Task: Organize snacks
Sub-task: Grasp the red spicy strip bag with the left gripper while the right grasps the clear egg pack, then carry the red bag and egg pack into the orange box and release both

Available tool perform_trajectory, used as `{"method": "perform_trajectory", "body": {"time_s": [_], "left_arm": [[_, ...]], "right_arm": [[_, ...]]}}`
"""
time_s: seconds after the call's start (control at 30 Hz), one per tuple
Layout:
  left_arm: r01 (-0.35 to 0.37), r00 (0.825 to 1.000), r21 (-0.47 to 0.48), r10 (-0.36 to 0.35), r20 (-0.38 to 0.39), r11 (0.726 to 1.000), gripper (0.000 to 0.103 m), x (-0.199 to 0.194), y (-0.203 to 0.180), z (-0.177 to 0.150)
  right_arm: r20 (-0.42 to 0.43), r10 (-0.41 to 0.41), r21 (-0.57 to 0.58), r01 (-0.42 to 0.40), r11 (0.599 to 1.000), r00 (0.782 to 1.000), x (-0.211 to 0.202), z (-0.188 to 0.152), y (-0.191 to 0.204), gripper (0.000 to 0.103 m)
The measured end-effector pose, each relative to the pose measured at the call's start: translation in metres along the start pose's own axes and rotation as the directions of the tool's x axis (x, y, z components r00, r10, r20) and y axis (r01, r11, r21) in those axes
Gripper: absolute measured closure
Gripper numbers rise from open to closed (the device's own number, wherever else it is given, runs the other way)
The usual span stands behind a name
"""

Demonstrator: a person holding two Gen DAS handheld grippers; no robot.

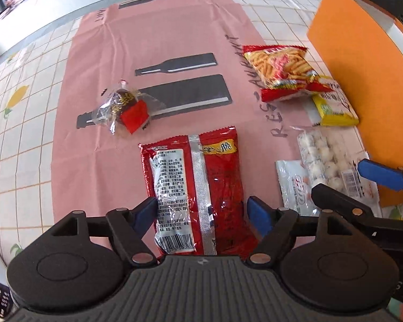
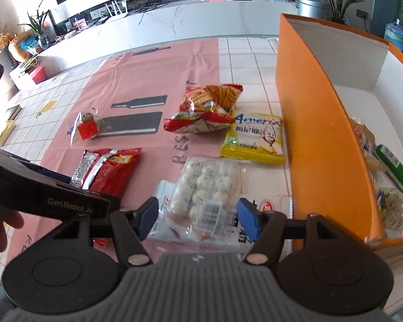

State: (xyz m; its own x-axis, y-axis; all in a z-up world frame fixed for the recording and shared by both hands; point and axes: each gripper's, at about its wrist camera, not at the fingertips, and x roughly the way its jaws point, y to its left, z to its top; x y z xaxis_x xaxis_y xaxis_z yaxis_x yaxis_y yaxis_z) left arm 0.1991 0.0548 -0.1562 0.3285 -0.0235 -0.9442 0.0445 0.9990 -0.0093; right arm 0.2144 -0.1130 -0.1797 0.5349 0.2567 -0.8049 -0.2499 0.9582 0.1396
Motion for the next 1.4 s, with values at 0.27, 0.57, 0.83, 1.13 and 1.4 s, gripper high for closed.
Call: {"method": "perform_trajectory", "body": {"time_s": [0.27, 0.57, 0.83, 1.13, 1.4], "left_arm": [[-0.036, 0.998, -0.105, 0.041, 0.049, 0.994, 0.014, 0.003, 0.005, 0.001], [-0.043, 0.993, -0.129, 0.056, 0.1, 0.991, 0.021, 0.006, 0.003, -0.007], [0.038, 0.989, -0.179, -0.011, 0.147, 0.983, 0.023, -0.001, 0.016, -0.013], [0.068, 0.982, -0.194, -0.031, 0.189, 0.979, 0.023, -0.038, 0.012, -0.013], [0.076, 0.974, -0.168, -0.037, 0.225, 0.983, 0.023, -0.078, -0.001, -0.013]], "right_arm": [[-0.031, -0.012, 0.029, 0.013, 1.0, 0.999, 0.017, 0.006, -0.006, 0.035], [-0.017, -0.024, 0.039, 0.025, 0.999, 1.0, 0.019, 0.003, -0.005, 0.042], [-0.011, -0.002, 0.035, 0.003, 0.999, 1.0, 0.015, 0.005, -0.007, 0.047], [0.014, 0.097, 0.066, -0.098, 0.993, 0.995, -0.009, 0.011, -0.014, 0.049], [0.06, 0.219, 0.105, -0.224, 0.969, 0.974, -0.048, 0.018, -0.026, 0.05]]}}
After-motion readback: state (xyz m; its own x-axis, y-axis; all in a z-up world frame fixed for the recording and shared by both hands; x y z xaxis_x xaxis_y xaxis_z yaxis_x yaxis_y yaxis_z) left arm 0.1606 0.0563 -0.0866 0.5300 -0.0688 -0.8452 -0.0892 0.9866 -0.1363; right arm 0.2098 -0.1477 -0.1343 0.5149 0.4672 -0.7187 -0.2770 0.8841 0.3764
